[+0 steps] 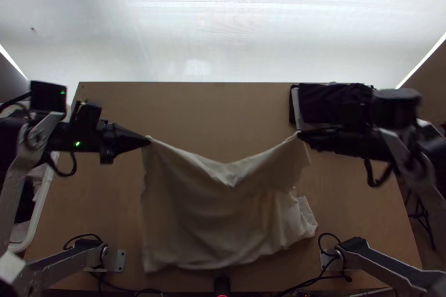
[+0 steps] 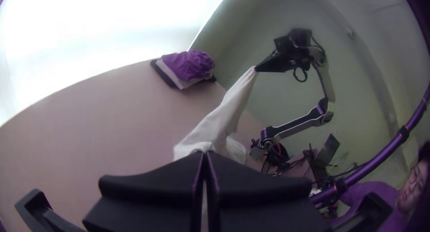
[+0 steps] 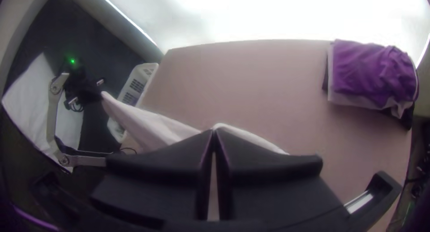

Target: Fold the t-shirt

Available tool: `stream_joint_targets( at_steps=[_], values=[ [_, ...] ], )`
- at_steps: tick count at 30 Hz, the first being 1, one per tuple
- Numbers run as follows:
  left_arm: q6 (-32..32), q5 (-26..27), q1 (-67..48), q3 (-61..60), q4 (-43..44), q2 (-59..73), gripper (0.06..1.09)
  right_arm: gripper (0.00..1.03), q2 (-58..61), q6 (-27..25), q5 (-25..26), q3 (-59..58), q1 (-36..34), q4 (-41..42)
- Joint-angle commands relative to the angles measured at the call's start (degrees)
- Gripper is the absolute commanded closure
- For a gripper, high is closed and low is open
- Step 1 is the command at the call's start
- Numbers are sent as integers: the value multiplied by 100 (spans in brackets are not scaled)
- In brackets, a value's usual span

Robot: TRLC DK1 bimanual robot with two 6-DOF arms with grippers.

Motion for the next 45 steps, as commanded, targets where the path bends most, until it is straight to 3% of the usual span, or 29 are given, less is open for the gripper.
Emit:
stream_joint_targets(
  at_steps=[1, 8, 17, 23, 28, 40, 45],
  values=[
    [340, 286, 516, -473, 472, 1740, 105, 100, 1693, -183, -542, -346, -1166, 397],
    [331, 251, 621, 529, 736, 3146, 105, 100, 2888, -235, -533, 954, -1483, 863],
    [-47, 224, 894, 3078, 385, 4139, 105, 100, 3477, -156, -498, 3240, -1685, 863],
    [-767, 224, 736, 4080, 464, 3375, 105, 100, 2756, 178, -357, 3732, -1685, 1548],
    [-1857, 233, 727, 4299, 1624, 2381, 105, 100, 2282, 582, -287, 4452, -1685, 1715],
    [-2033, 268, 736, 3921, 1800, 105, 105, 100, -206, 582, -331, 3635, -1606, 1751],
    [-2508, 734, 578, 3746, 1773, -387, 105, 100, -733, 872, -331, 3494, -1157, 1478]
  ],
)
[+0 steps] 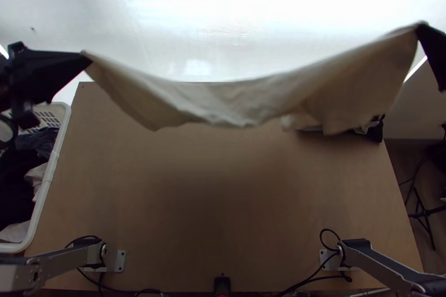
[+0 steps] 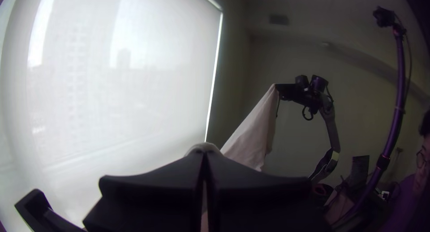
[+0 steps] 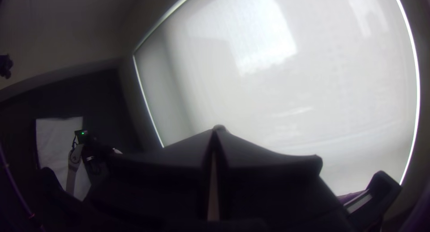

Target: Fold the t-shirt

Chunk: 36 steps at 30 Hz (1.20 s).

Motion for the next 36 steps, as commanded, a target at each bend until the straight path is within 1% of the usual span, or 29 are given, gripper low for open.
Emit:
stream_joint_targets(
  at_steps=[1, 4, 8, 12, 13, 15, 18, 20, 22, 23, 25, 26, 29, 30, 34, 36],
  values=[
    [-468, 451, -111, -178, 53, -875, 105, 100, -873, 249, -14, -63, 384, -376],
    [-548, 547, -102, -81, 35, -936, 105, 100, -846, 249, -14, 201, 454, -605],
    [-556, 609, -76, -90, 44, -972, 105, 100, -767, 267, -14, 209, 480, -631],
    [-644, 626, -85, -292, 35, -1024, 105, 100, -504, 706, -14, 306, 498, -640],
    [-635, 618, -85, -503, 35, -1059, 105, 100, -416, 715, -5, 218, 489, -763],
    [-635, 618, -32, -1021, 27, -1068, 105, 100, -381, 706, -5, -256, 472, -851],
    [-407, 618, 214, -2067, 53, -1068, 105, 100, -398, 662, -5, -1434, 445, -807],
    [-187, 626, 311, -2972, 167, -1042, 105, 100, -469, 619, -5, -2550, 419, -543],
    [-73, 626, 408, -3974, 510, -945, 105, 100, -495, 592, -14, -3675, 401, -227],
    [32, 618, 372, -4458, 739, -857, 105, 100, -530, 469, -5, -4185, 384, -51],
    [138, 618, 495, -5099, 1020, -585, 105, 100, -530, 443, -14, -5046, 322, 424],
    [314, 582, 408, -5310, 1117, -418, 105, 100, -539, 452, -14, -5345, 278, 705],
    [762, 407, 408, -5425, 1160, 74, 105, 100, -381, 416, -5, -5714, 190, 1206],
    [859, 169, 390, -5398, 1248, 197, 105, 100, -240, 381, -5, -5688, 173, 1285],
    [885, -296, 276, -5275, 1943, 795, 105, 100, 516, 197, -5, -5301, 15, 1557],
    [885, -296, 232, -4968, 1969, 1261, 105, 100, 973, 100, -5, -5002, -47, 1566]
  ],
)
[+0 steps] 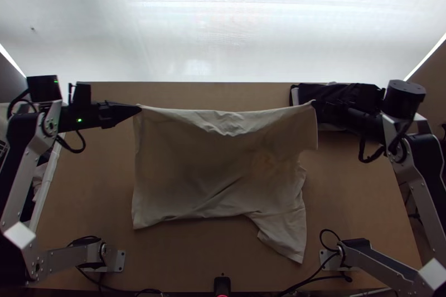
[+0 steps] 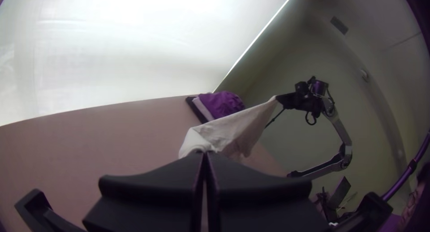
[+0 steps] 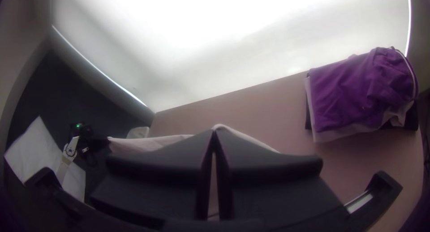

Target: Fold the t-shirt

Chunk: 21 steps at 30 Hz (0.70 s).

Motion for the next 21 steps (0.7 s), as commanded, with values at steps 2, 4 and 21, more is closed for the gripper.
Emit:
stream_joint_targets(
  at_steps=[2, 4, 21],
  values=[
    [231, -393, -144, 273, 544, 1460, 105, 100, 1377, -351, -5, 242, -189, 478],
    [205, -437, -215, 546, 535, 1820, 105, 100, 1746, -421, -5, 453, -189, 575],
    [478, -1351, -232, 2163, 509, 4114, 105, 100, 4269, -817, 249, 1930, -207, 979]
  ],
)
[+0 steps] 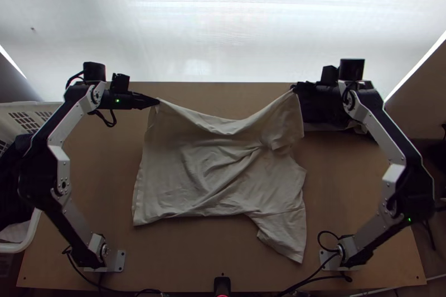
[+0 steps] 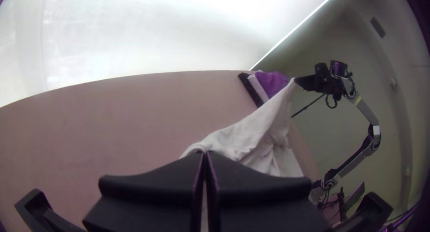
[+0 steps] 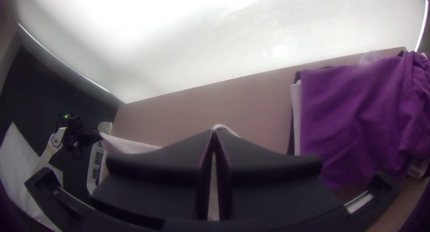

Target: Fold the t-shirt

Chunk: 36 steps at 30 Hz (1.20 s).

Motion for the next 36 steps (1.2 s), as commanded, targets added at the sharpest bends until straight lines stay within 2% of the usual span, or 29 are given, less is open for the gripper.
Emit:
stream_joint_targets(
  at_steps=[1, 10, 18, 20, 21, 22, 24, 25, 29, 31, 33, 36],
  values=[
    [67, -365, 159, 819, -79, 939, 105, 100, 962, -93, 164, 724, -51, 87],
    [67, -558, 379, 2410, -870, 2037, 105, 100, 1622, -155, 516, 1497, -34, -80],
    [111, -813, 414, 2445, -1116, 2257, 105, 100, 1982, -190, 604, 1638, 72, -177],
    [119, -822, 423, 2445, -1213, 2292, 105, 92, 1973, -199, 604, 1594, 89, -177],
    [172, -822, 432, 2445, -1301, 2292, 98, 89, 1920, -199, 604, 1550, 80, -177],
    [286, -840, 449, 2445, -1459, 2284, 80, 76, 1841, -207, 604, 1497, 72, -203],
    [489, -857, 467, 2445, -1846, 2178, 25, 13, 1551, -243, 613, 1392, 36, -387],
    [612, -866, 484, 2445, -2083, 2081, 9, 8, 1340, -251, 613, 1286, 1, -414],
    [805, -857, 634, 2445, -2725, 1475, 10, 4, 119, -146, 762, 698, -227, -475],
    [946, -857, 722, 2445, -3050, 1071, 10, 4, -567, 109, 753, 407, -438, -695],
    [1438, -831, 774, 2357, -3718, 658, 10, 5, -1340, 293, 692, -23, -649, -994],
    [2317, -743, 792, 1777, -4746, -2, 10, 5, -2202, 206, 287, -445, -948, -2136]
  ],
)
